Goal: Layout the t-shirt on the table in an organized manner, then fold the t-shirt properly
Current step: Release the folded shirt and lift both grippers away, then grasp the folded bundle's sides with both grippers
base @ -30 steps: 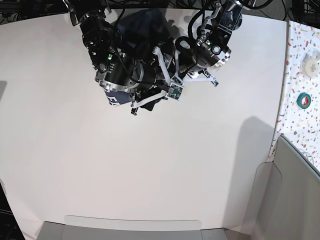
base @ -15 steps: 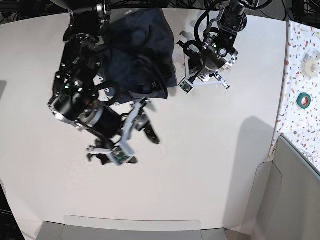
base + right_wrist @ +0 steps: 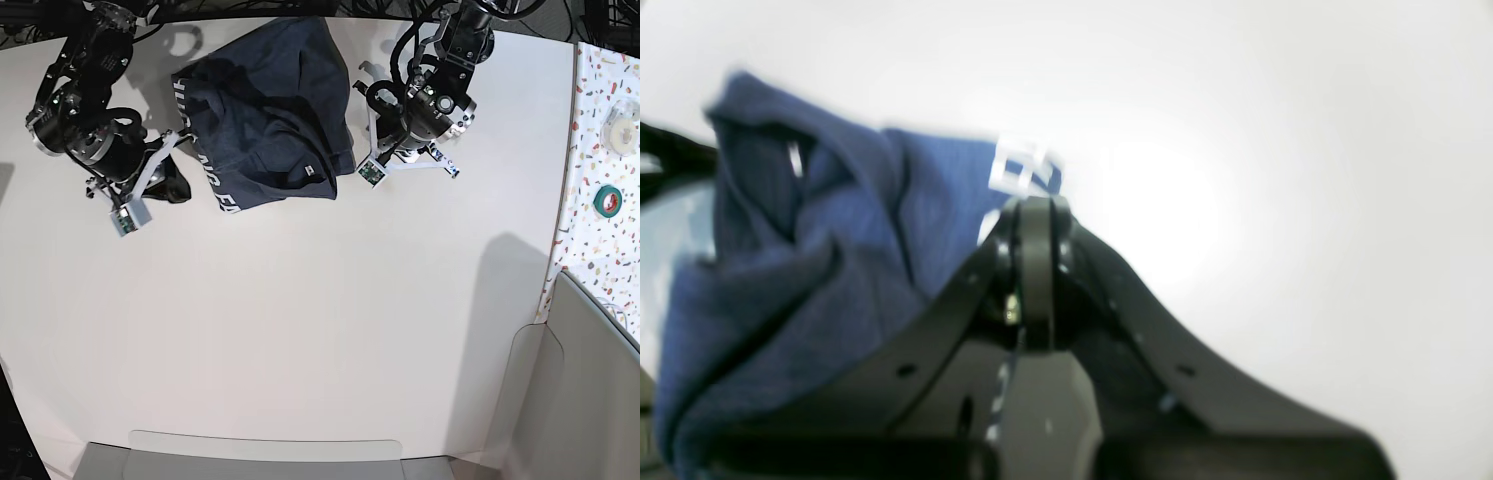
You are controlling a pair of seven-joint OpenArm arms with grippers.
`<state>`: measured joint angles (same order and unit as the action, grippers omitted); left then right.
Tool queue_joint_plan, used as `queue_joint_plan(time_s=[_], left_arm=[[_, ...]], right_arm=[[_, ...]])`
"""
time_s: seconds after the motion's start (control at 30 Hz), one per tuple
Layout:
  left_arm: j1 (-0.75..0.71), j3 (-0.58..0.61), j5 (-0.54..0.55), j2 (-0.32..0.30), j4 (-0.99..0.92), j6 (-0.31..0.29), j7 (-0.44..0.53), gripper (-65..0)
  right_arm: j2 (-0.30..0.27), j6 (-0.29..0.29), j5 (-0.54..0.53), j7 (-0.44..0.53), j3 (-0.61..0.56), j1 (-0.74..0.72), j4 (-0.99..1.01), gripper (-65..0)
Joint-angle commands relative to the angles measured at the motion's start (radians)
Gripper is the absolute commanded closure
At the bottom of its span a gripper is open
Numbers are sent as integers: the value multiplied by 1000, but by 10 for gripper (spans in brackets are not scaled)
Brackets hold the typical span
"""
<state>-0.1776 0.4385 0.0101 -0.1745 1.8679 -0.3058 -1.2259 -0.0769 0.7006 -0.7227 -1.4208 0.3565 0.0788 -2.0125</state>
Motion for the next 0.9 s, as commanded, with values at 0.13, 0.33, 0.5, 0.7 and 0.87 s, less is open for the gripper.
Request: queue_joint_plan(time_s=[0.13,0.33,0.5,0.7,0.87], left_arm=[[-7,4,26,3,-37,-8,1,0],[-7,3,26,3,-49,-8,8,0],[-7,3,26,3,-49,-8,8,0],[-7,-2,26,3,-49,-8,7,0],[-7,-77,31,3,-15,-8,8,0]], right_arm=[[-4,-2,31,25,-167,2,-17,0],[-34,-2,28,25,-477,-40,-20,0],[-33,-2,30,25,-729,-103,-20,0],[-36,-2,18,25,-713,-172,-20,0],[-37,-2,19,27,-439,-167,-18,0]])
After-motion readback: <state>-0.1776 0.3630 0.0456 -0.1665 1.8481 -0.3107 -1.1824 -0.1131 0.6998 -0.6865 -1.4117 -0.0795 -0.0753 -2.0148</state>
